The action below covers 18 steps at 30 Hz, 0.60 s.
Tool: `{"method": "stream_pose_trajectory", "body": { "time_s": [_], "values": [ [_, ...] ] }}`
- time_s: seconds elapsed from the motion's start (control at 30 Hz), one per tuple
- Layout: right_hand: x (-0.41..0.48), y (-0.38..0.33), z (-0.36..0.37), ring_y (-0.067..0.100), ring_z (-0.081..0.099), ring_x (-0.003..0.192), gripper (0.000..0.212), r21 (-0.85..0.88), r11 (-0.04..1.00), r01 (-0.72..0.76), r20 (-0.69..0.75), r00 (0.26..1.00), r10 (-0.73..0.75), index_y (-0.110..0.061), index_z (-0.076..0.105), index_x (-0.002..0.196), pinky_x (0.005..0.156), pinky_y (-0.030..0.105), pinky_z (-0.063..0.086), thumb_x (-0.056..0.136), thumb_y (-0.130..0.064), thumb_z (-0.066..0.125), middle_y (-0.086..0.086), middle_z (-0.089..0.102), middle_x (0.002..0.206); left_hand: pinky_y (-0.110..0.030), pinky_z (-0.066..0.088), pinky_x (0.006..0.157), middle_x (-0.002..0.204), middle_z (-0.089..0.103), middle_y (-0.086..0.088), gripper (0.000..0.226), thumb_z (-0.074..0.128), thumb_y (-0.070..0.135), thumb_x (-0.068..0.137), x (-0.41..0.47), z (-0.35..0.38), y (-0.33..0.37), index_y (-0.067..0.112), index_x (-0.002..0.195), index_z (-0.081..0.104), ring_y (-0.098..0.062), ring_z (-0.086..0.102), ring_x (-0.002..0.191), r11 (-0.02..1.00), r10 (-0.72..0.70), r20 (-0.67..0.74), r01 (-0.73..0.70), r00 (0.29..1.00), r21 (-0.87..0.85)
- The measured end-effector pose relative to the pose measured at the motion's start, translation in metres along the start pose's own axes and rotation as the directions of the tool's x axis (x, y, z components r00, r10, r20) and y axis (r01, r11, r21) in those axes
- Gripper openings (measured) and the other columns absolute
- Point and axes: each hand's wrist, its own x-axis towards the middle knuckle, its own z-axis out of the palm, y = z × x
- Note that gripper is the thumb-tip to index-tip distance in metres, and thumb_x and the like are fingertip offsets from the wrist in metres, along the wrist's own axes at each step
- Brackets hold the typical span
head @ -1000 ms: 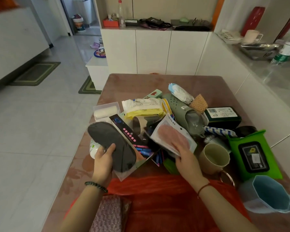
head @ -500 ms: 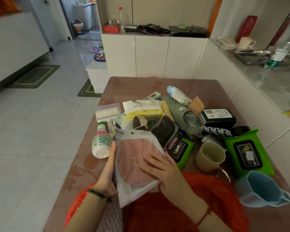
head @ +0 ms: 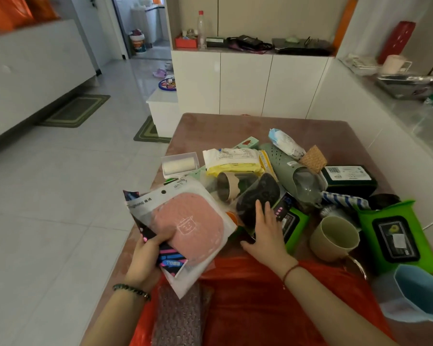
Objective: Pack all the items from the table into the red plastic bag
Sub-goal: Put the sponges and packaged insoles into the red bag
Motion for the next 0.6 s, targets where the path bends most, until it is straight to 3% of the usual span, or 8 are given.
{"method": "stream_pose_trajectory", "body": {
  "time_s": [0.1, 0.17, 0.23, 0.27, 0.37, 0.43, 0.5, 0.6],
  "values": [
    [0.018, -0.003, 0.022, 0.030, 0.006, 0.146, 0.088, -0.072, 0.997, -0.042, -0.046, 0.998, 0.039, -0.013, -0.006, 0.148, 0.116, 0.047, 0.012, 0.088, -0.034, 0.055, 0.015, 0.000, 0.158, -0.032, 0.059, 0.052, 0.084, 0.072, -0.012, 0.021, 0.058, 0.002, 0.080, 0.000, -0.006, 0.006, 0.006, 0.101, 0.062, -0.026, 0.069, 0.065, 0.999, -0.031, -0.004, 0.031, 1.000, 0.004],
    [0.024, -0.002, 0.024, 0.028, 0.029, 0.139, 0.063, -0.015, 0.998, -0.056, -0.162, 0.985, 0.053, -0.011, 0.013, 0.148, 0.112, 0.042, 0.030, 0.094, -0.026, 0.043, 0.015, 0.024, 0.154, -0.031, 0.059, 0.054, 0.080, 0.072, -0.011, 0.014, 0.059, 0.002, 0.080, 0.000, -0.010, 0.006, 0.010, 0.090, 0.063, -0.025, 0.069, 0.062, 0.998, -0.070, -0.010, 0.070, 0.997, 0.001],
    [0.021, -0.002, 0.011, 0.025, 0.059, 0.104, 0.047, 0.225, 0.973, -0.058, -0.310, 0.942, 0.128, -0.011, 0.032, 0.143, 0.081, 0.031, 0.050, 0.097, -0.018, 0.038, 0.019, 0.057, 0.126, -0.032, 0.059, 0.054, 0.075, 0.074, -0.011, 0.013, 0.059, 0.002, 0.079, -0.001, -0.013, 0.005, 0.010, 0.089, 0.063, -0.024, 0.069, 0.060, 0.996, -0.087, 0.000, 0.087, 0.996, 0.003],
    [0.016, -0.002, 0.001, 0.020, 0.060, 0.078, 0.044, 0.361, 0.931, -0.053, -0.366, 0.910, 0.194, -0.011, 0.038, 0.140, 0.061, 0.024, 0.047, 0.097, -0.016, 0.037, 0.016, 0.066, 0.101, -0.033, 0.060, 0.055, 0.073, 0.074, -0.010, 0.014, 0.060, 0.002, 0.079, -0.001, -0.014, 0.004, 0.009, 0.090, 0.064, -0.024, 0.070, 0.059, 0.996, -0.085, 0.005, 0.085, 0.996, 0.001],
    [-0.015, -0.005, -0.032, 0.009, 0.042, 0.048, 0.039, 0.586, 0.795, 0.159, -0.520, 0.826, 0.218, -0.015, 0.045, 0.136, 0.046, 0.021, 0.035, 0.098, -0.019, 0.034, -0.004, 0.052, 0.062, -0.042, 0.058, 0.069, 0.082, 0.073, -0.015, 0.025, 0.062, 0.004, 0.078, -0.006, -0.008, -0.002, 0.004, 0.103, 0.063, -0.031, 0.069, 0.068, 0.995, -0.101, 0.036, 0.100, 0.994, 0.021],
    [-0.053, -0.016, -0.043, 0.000, 0.058, 0.071, 0.043, 0.489, 0.776, 0.398, -0.580, 0.813, -0.051, -0.021, 0.042, 0.135, 0.064, 0.013, 0.048, 0.093, -0.018, 0.035, -0.007, 0.064, 0.087, -0.041, 0.059, 0.068, 0.083, 0.074, -0.014, 0.025, 0.062, 0.009, 0.080, -0.015, 0.003, -0.008, 0.007, 0.105, 0.063, -0.030, 0.070, 0.069, 0.993, -0.116, 0.106, 0.115, 0.988, 0.016],
    [-0.089, -0.021, -0.033, 0.011, 0.052, 0.119, 0.050, 0.237, 0.813, 0.531, -0.525, 0.774, -0.353, -0.026, 0.042, 0.135, 0.103, 0.028, 0.040, 0.086, -0.013, 0.036, 0.000, 0.058, 0.128, -0.038, 0.060, 0.066, 0.092, 0.075, -0.014, 0.023, 0.059, 0.027, 0.081, -0.026, 0.017, -0.015, 0.016, 0.099, 0.068, -0.029, 0.071, 0.078, 0.989, -0.142, 0.205, 0.149, 0.969, -0.018],
    [-0.121, -0.017, -0.014, 0.019, 0.036, 0.133, 0.040, -0.065, 0.807, 0.587, -0.319, 0.754, -0.574, -0.036, 0.046, 0.129, 0.110, 0.041, 0.022, 0.091, -0.028, 0.036, 0.001, 0.049, 0.140, -0.032, 0.060, 0.071, 0.101, 0.074, -0.007, 0.047, 0.049, 0.053, 0.069, -0.043, 0.034, -0.025, 0.024, 0.101, 0.067, -0.023, 0.069, 0.093, 0.986, -0.163, 0.363, 0.163, 0.917, 0.031]
  ]
}}
